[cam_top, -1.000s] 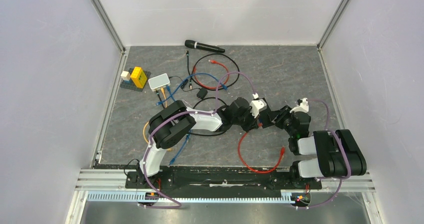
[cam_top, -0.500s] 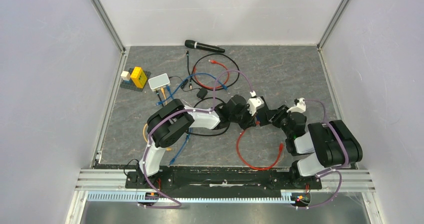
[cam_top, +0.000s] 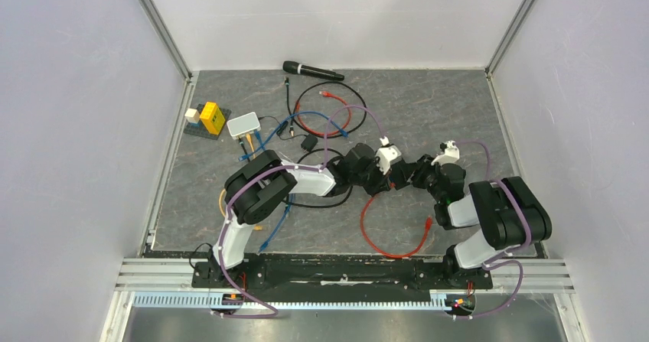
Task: Insert the plug into the switch port
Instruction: Insert the connector into the switch port.
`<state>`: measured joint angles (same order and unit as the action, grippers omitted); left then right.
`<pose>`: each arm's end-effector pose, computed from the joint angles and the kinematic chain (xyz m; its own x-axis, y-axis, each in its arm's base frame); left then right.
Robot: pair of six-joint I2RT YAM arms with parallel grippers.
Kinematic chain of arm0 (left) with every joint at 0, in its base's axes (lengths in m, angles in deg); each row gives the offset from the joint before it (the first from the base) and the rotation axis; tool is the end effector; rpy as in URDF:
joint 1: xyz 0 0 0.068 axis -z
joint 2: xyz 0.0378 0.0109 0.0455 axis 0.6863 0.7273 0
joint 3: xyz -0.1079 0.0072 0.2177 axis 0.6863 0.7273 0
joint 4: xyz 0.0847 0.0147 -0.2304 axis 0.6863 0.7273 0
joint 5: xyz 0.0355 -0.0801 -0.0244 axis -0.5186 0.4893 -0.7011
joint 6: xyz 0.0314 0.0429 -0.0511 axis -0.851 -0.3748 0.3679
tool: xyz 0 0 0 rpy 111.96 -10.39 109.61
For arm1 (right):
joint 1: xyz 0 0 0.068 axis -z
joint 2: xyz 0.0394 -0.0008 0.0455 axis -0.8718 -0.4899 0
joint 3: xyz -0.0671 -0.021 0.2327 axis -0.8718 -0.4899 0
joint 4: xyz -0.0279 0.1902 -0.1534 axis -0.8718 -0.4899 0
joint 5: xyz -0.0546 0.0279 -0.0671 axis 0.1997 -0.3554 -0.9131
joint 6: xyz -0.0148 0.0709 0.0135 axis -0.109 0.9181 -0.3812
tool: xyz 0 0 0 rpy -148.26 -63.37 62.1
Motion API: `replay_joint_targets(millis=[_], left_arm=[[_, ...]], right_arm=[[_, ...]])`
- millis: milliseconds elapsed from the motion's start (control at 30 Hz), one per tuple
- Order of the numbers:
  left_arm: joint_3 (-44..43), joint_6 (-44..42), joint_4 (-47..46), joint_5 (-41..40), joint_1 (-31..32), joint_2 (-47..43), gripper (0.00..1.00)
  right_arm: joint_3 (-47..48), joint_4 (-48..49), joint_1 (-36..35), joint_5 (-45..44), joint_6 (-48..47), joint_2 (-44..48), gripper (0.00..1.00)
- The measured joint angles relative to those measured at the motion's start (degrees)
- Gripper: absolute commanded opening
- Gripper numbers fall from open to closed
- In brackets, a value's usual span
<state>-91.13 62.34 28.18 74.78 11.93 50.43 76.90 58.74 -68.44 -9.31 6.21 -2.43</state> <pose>0.2344 -0.3678 0.1028 -0.3454 0.4329 -0.8327 0.9084 0.3770 -0.1808 0.2351 0.0445 0.0807 -0.4886 0.4276 -0.7605 -0.0807 0.8458 0.5274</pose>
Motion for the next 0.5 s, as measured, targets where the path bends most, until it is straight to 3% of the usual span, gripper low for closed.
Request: replay_joint_targets(millis=[267, 433, 500], left_arm=[[1.90, 7.50, -5.70, 2.49, -1.40, 0.76, 0.02], [1.88, 5.81, -5.35, 2.67, -1.40, 0.87, 0.02], [1.81, 4.61, -5.11, 2.51, -1.40, 0.74, 0.02]], right_arm=[[-3.34, 15.91, -0.35, -2.95, 4.92, -8.72, 0.31], [-3.87, 17.46, -1.51, -5.51, 5.88, -9.14, 0.31], [-4.11, 15.96, -2.16, -7.04, 6.01, -7.26, 0.38]])
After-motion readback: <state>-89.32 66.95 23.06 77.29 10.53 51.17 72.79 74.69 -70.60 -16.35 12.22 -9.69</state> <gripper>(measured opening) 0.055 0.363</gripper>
